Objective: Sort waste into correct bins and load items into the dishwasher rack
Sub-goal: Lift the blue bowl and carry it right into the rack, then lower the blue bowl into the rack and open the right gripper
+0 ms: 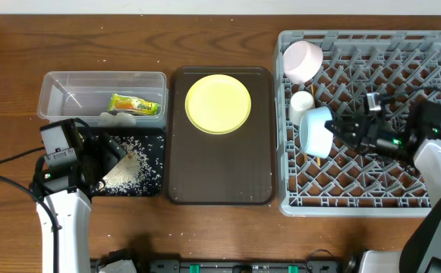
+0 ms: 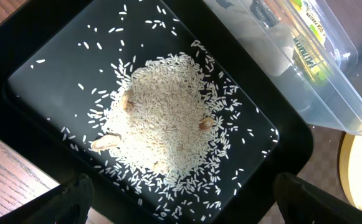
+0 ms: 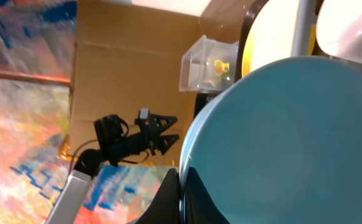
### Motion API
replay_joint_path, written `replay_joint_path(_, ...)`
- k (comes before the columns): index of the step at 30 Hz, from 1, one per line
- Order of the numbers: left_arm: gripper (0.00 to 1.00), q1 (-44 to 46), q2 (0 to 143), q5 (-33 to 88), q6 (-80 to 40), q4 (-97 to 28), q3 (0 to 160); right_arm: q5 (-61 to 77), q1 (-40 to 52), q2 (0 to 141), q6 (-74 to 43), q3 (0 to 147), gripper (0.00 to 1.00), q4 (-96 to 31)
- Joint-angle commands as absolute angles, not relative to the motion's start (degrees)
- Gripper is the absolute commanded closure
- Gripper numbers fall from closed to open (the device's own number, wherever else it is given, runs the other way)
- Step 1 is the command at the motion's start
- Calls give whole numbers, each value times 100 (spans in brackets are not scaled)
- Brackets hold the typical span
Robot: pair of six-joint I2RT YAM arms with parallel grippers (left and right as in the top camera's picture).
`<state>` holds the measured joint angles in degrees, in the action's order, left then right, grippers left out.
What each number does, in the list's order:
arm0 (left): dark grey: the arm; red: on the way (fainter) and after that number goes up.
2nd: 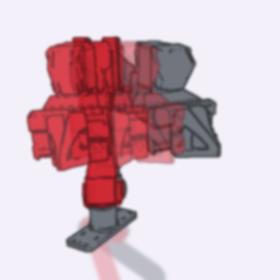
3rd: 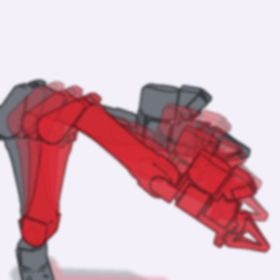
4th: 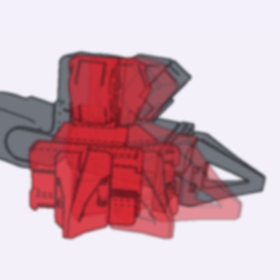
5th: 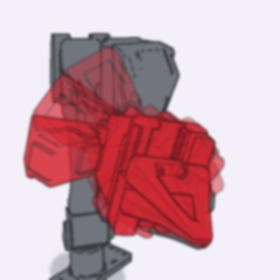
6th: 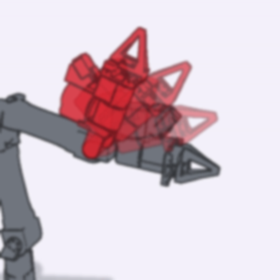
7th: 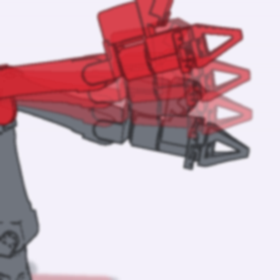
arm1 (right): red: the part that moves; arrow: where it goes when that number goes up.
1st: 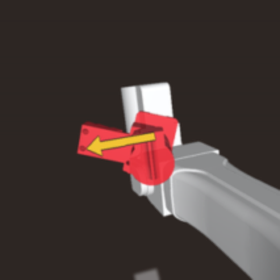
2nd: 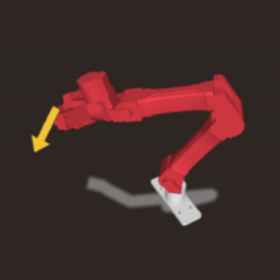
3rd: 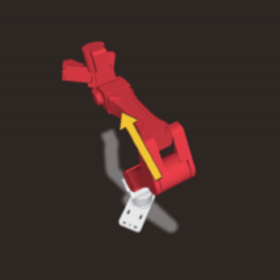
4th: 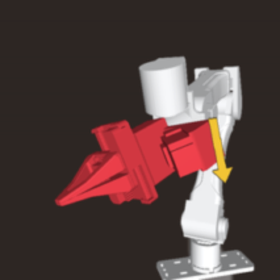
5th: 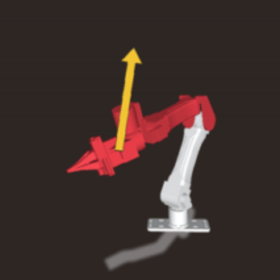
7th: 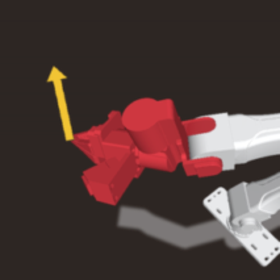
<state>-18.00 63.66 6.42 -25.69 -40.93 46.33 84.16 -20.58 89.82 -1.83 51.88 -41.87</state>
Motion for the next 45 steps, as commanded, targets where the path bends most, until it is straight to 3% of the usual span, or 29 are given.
replay_joint_path(1,5,-1826,6372,548,-2600,-4110,4711,7920,-2274,8967,-102,4856,99,-4132)
replay_joint_path(11,5,-1826,6372,548,-2600,-4110,4711,6386,-2565,8969,-93,4707,99,-4176)
replay_joint_path(23,5,-1826,6372,550,-2600,-4110,4711,5699,-2565,8967,-163,4707,90,-4171)
replay_joint_path(30,5,-1826,6372,550,-2600,-4110,4711,5704,-2556,8967,-139,4709,98,-4268)
replay_joint_path(37,5,-1826,6372,548,-2600,-4110,4711,5695,-2558,8967,97,4709,77,-4397)
replay_joint_path(40,5,-1826,6372,548,-2600,-4110,4711,5680,-2558,8967,123,4711,58,-4440)
replay_joint_path(45,5,-1826,6372,548,-2600,-4110,4711,5677,-2558,8967,239,4731,51,-4530)
